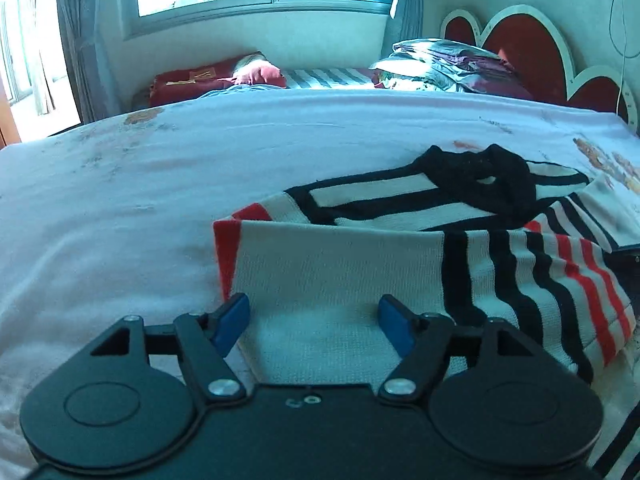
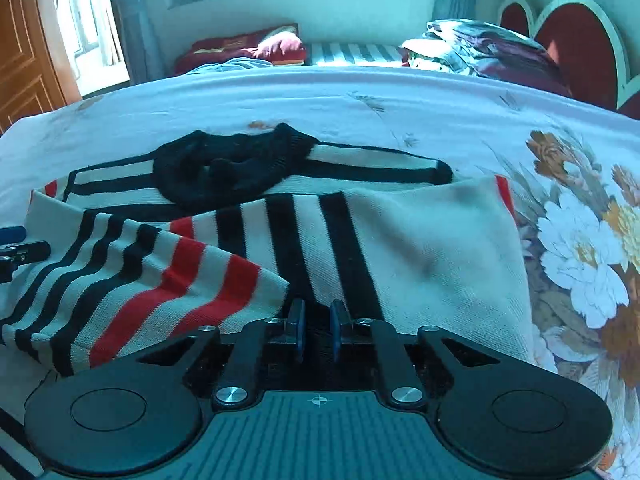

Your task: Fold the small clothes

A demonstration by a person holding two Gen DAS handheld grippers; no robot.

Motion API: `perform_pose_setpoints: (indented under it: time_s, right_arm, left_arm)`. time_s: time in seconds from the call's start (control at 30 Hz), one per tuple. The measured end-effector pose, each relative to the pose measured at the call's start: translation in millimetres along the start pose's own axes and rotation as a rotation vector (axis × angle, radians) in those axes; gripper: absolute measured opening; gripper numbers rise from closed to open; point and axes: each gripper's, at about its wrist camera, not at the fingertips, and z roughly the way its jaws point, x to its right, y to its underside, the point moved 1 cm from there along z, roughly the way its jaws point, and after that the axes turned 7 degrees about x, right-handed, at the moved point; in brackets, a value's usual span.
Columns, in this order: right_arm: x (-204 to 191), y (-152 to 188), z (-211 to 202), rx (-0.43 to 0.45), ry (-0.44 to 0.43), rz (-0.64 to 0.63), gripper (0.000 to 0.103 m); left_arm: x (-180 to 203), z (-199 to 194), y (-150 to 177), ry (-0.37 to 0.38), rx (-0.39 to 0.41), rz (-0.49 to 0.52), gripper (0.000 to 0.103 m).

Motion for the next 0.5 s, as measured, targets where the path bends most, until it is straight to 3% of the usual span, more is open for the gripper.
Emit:
perform_pose_setpoints:
  time_s: [0.17, 0.23, 0.3, 0.33, 0.43, 0.5]
  right_arm:
    - [-3, -9, -7, 0.069, 0.010, 0.028, 0.011]
    - [-2, -15, 0, 0.065, 0.033, 0.027, 0.011]
    - [6, -19, 15, 0.022, 0.056, 0.059, 0.010]
    - [11, -18, 22, 0.001, 0.051, 0.074, 0.010]
    - [15, -24, 14, 0.007, 0.061, 0.076, 0.011]
    - [8, -23, -1, 0.049, 0.033, 0.075, 0.011]
  left_arm:
    - [12, -4, -27, -0.010, 0.068, 0.061, 0.072]
    - [10, 11, -36, -0.014, 0.041, 0.072, 0.072]
    - [2, 38, -34, 0.008, -0.048, 0.056, 0.080]
    - [-4, 44, -32, 0.027, -0.049, 0.031, 0.087]
    - [-4, 32, -38, 0.003, -0.039, 0.002, 0.081]
    - [8, 9, -36, 0.046, 0.002, -0.038, 0.081]
